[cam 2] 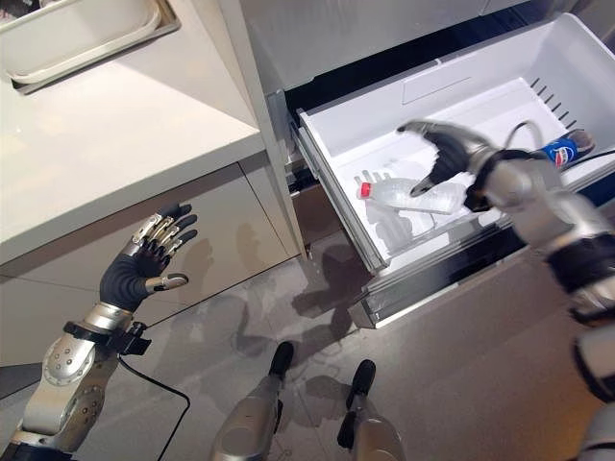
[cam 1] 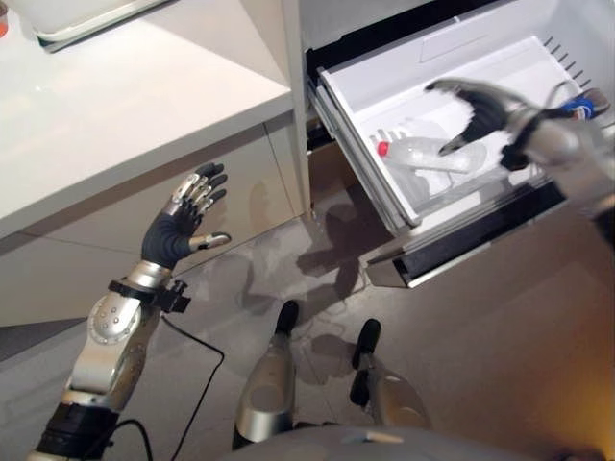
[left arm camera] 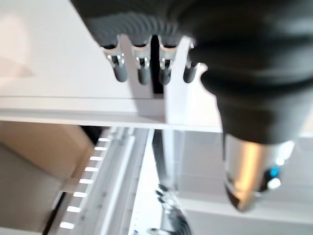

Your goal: Take the drinks into the refrigerator

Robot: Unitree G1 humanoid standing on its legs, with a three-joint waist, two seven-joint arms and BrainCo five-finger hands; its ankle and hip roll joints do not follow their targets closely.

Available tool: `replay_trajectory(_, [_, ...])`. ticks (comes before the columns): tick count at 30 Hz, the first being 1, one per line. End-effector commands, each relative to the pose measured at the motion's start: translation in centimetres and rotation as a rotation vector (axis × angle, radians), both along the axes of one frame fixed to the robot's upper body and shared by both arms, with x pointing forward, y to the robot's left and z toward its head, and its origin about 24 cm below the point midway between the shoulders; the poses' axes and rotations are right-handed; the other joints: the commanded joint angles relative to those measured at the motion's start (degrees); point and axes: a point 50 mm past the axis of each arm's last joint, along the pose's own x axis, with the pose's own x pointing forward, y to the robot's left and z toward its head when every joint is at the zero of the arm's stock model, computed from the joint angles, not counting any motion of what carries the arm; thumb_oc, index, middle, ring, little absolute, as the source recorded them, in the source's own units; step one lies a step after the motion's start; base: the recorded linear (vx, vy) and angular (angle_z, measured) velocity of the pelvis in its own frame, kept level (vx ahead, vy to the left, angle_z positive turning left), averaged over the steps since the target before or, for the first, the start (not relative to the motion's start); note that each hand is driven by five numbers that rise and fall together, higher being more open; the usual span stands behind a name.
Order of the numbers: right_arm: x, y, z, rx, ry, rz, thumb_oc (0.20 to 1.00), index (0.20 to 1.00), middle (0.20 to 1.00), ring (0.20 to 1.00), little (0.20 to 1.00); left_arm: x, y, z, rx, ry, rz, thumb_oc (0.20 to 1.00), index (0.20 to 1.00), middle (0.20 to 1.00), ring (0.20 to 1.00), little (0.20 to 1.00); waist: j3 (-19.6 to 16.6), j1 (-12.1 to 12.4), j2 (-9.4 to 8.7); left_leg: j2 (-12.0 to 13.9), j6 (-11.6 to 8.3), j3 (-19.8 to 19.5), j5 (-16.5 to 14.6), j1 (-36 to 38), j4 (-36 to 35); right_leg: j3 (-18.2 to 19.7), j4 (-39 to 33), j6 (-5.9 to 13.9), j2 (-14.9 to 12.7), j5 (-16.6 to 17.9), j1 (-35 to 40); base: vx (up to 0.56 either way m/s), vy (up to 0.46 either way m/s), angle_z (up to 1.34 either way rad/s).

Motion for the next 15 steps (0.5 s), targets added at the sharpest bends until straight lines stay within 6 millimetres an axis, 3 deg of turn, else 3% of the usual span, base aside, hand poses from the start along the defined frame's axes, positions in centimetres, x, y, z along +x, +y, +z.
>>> replay_trajectory(1, [-3.0,-2.3,1.2,0.054,-0.106,0.002,1.000,1.000,1.000,1.000,1.000,-1.4,0.5,0.9,0.066,-0.064,0.016,1.000,1.000,1.000,1.000,1.000,-5.99,-4.64,-3.60,-3.04,4.07,4.27,-7.25,1.67,3.09,2.15,6.50,2.02,-0.54,-6.82,-0.80,0.10,0.044,-0.27])
replay_trajectory(2, [-3.7,-2.7,1.1,0.057,-0.127,-0.001,1.000,1.000,1.000,1.000,1.000,-1.6,0.9,0.8,0.062,-0.063,0.039,1.000,1.000,1.000,1.000,1.000,-6.64,-5.80,-3.64,-3.05,4.19,4.68,-7.53,2.11,3.05,2.61,6.42,2.10,-0.47,-6.83,-0.50,0.08,0.031,-0.26])
replay_trajectory(3, [-4.0,-3.0,0.9,0.062,-0.126,-0.006,1.000,1.000,1.000,1.000,1.000,-1.6,0.9,0.8,0.068,-0.062,0.033,1.000,1.000,1.000,1.000,1.000,-6.67,-5.42,-3.82,-3.04,4.20,4.67,-7.56,2.16,3.04,2.59,6.38,2.11,-0.46,-6.84,-0.42,0.06,0.039,-0.22])
replay_trajectory(4, [-4.7,-4.0,0.4,0.076,-0.145,-0.042,1.000,1.000,1.000,1.000,1.000,-1.8,1.0,0.6,0.067,-0.057,0.045,1.000,1.000,1.000,1.000,1.000,-7.26,-5.89,-4.01,-3.03,4.36,5.14,-7.89,2.74,2.95,3.06,6.26,2.31,-0.35,-6.77,-0.18,0.08,0.078,-0.40])
replay_trajectory(5, [-6.7,-5.7,-0.6,0.087,-0.183,-0.100,1.000,1.000,1.000,1.000,1.000,-2.2,1.7,0.5,0.064,-0.058,0.095,1.000,1.000,1.000,1.000,1.000,-8.46,-7.52,-4.12,-2.83,4.66,6.62,-8.59,4.04,2.70,4.42,5.99,2.74,-0.19,-6.60,0.37,0.11,0.096,-0.41])
replay_trajectory(6, [-7.2,-6.4,-1.3,0.099,-0.183,-0.132,1.000,1.000,1.000,1.000,1.000,-2.3,1.9,0.3,0.065,-0.054,0.110,1.000,1.000,1.000,1.000,1.000,-8.91,-8.12,-4.08,-2.76,4.81,7.18,-8.83,4.52,2.56,4.84,5.92,2.85,-0.17,-6.49,0.52,0.11,0.094,-0.48])
replay_trajectory(8, [-8.9,-8.4,-4.1,0.103,-0.140,-0.237,0.598,0.598,0.598,0.598,0.598,-2.6,2.2,0.2,0.072,-0.052,0.141,1.000,1.000,1.000,1.000,1.000,-9.85,-8.83,-4.18,-2.61,5.15,8.40,-9.22,5.67,1.98,6.25,5.90,3.11,0.05,-6.41,0.71,0.07,0.055,-0.54])
replay_trajectory(9, [-9.6,-8.8,-5.5,0.086,-0.099,-0.266,0.520,0.520,0.520,0.520,0.520,-2.8,2.3,0.1,0.071,-0.050,0.152,1.000,1.000,1.000,1.000,1.000,-10.22,-9.69,-4.17,-2.50,5.30,8.83,-9.30,6.16,1.64,6.69,6.05,3.28,0.14,-6.41,0.76,0.05,0.031,-0.55])
replay_trajectory(10, [-10.1,-9.0,-5.6,0.085,-0.097,-0.277,0.445,0.445,0.445,0.445,0.445,-2.8,2.1,0.0,0.073,-0.047,0.141,1.000,1.000,1.000,1.000,1.000,-10.30,-8.94,-4.15,-2.48,5.31,8.94,-9.27,6.32,1.46,6.81,6.08,3.29,0.17,-6.44,0.77,0.04,0.021,-0.37])
replay_trajectory(11, [-10.7,-9.4,-6.7,0.074,-0.061,-0.307,0.200,0.200,0.200,0.200,0.200,-2.9,2.1,0.0,0.073,-0.046,0.145,1.000,1.000,1.000,1.000,1.000,-10.59,-9.19,-4.11,-2.44,5.40,9.16,-9.29,6.76,1.13,7.08,6.16,3.35,0.22,-6.48,0.84,0.04,0.017,-0.43])
replay_trajectory(12, [-11.6,-10.3,-8.9,0.064,0.027,-0.357,0.200,0.200,0.200,0.200,0.200,-3.1,2.1,-0.1,0.073,-0.043,0.147,1.000,1.000,1.000,1.000,1.000,-10.97,-9.66,-3.93,-2.42,5.52,9.33,-9.28,7.42,0.51,7.28,6.36,3.40,0.30,-6.70,0.93,0.06,0.040,-0.29])
replay_trajectory(13, [-12.7,-11.5,-12.4,0.072,0.159,-0.441,0.200,0.200,0.200,0.200,0.200,-3.2,2.0,-0.2,0.076,-0.044,0.144,1.000,1.000,1.000,1.000,1.000,-11.34,-10.25,-3.56,-2.41,5.58,9.53,-9.27,8.15,-0.19,7.51,6.58,3.42,0.29,-6.80,1.02,0.05,0.031,-0.22])
replay_trajectory(15, [-13.4,-11.6,-17.4,0.097,0.369,-0.474,0.200,0.200,0.200,0.200,0.200,-3.0,1.6,-0.1,0.083,-0.048,0.128,1.000,1.000,1.000,1.000,1.000,-11.47,-10.22,-3.09,-2.33,5.62,9.51,-9.20,8.73,-0.64,7.52,6.69,3.40,0.25,-7.03,1.30,0.03,0.013,-0.14])
